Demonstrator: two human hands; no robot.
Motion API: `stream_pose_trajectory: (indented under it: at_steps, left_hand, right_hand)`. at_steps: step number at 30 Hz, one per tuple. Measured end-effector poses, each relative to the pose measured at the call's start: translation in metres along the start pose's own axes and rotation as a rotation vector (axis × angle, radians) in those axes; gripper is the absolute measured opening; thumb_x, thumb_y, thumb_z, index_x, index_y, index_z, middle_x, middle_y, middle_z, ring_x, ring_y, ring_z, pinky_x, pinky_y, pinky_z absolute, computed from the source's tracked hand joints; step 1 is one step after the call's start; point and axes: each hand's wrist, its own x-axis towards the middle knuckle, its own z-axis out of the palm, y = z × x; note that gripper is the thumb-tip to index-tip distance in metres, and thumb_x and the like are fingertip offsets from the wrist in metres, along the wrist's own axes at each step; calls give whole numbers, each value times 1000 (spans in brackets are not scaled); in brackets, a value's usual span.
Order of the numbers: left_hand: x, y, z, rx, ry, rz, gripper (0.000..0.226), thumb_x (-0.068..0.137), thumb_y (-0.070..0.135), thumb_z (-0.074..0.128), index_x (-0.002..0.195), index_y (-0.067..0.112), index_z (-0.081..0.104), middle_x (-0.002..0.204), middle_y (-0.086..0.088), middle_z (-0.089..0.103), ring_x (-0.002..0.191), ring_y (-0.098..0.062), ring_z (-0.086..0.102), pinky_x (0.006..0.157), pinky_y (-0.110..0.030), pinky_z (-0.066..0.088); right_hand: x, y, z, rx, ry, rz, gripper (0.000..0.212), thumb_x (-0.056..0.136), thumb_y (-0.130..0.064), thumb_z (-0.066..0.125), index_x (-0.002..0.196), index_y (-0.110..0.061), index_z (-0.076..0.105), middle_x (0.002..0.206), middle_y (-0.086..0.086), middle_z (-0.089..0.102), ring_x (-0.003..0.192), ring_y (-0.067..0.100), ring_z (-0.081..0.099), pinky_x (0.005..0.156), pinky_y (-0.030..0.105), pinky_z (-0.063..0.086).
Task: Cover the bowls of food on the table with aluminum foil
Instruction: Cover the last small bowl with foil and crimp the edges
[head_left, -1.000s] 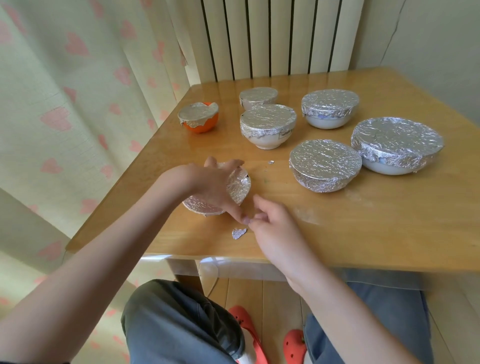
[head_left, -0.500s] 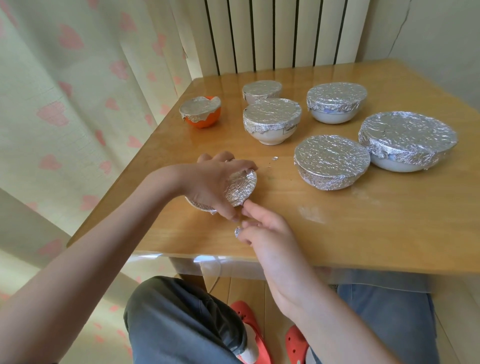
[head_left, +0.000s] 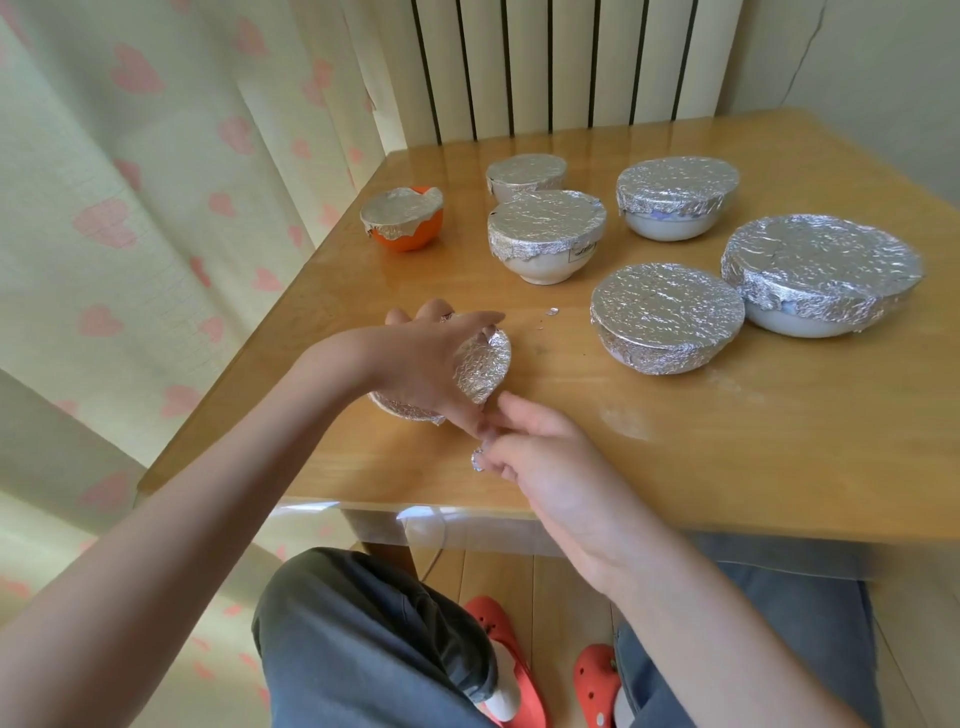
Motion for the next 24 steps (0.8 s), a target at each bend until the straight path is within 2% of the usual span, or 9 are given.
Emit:
stream_pose_trajectory:
  at_steps: [3,6,8,11,13,16,18,21,24]
  left_hand:
    - [-5,-2,-7,44,-86,-1,142,42,74,77,133,63,-32,161,3,-23,148,-36,-14,114,-62,10]
    - [-8,-9,-13,67,-105,86,143,35,74,77,128,68,-31,156,14,-32,145,-26,-28,111,-71,1]
    - [-7,-13,-13,82,-114,153,138,45,65,85,133,70,-21,158,19,-24,147,-22,-23,113,-68,4]
    - [-3,-14,-9,62,-84,229,117,55,51,88,138,68,8,156,19,0,148,-23,0,116,-54,21]
    - [2,-14,-8,51,-48,240,106,55,50,88,134,65,18,148,18,11,141,-24,13,112,-50,29]
    - [5,-12,-9,86,-39,228,101,55,49,89,129,62,21,142,16,16,135,-26,21,107,-50,36]
    - [6,-10,-10,101,-40,215,100,54,49,89,126,62,22,140,14,18,131,-25,24,104,-48,39]
    - [6,-9,-12,98,-42,212,98,54,49,89,125,61,22,137,14,19,126,-23,28,99,-43,40]
    - [6,-9,-13,95,-35,205,97,53,50,89,123,60,22,136,11,20,124,-24,30,100,-45,41]
  right_hand:
    - [2,-1,-11,-49,96,-50,58,96,-13,46,148,-30,26,134,-13,45,118,5,48,95,21,34]
    - [9,2,-15,-126,116,-100,59,97,-10,43,147,-35,27,134,-10,43,105,2,51,73,8,39]
    - [15,5,-15,-155,108,-109,58,97,-9,44,146,-37,30,129,-7,45,99,1,52,64,5,41]
    - [22,5,-14,-141,105,-117,57,95,-9,46,145,-35,34,131,-6,47,102,1,52,71,11,41]
    - [26,4,-16,-142,104,-103,57,93,-10,52,143,-34,38,126,-5,52,96,-1,53,71,11,41]
    - [29,-1,-24,-230,133,-123,58,85,-20,69,137,-28,47,118,-2,56,92,-1,55,65,8,43]
    - [30,-5,-27,-377,162,-177,65,75,-31,79,133,-24,51,116,-5,51,96,2,54,70,12,44]
    - [34,-7,-22,-520,243,-282,68,66,-39,84,125,-19,57,110,-8,47,97,7,53,82,21,45]
    - [38,-8,-20,-570,321,-369,58,65,-39,84,115,-17,63,103,-6,53,90,9,54,74,19,41]
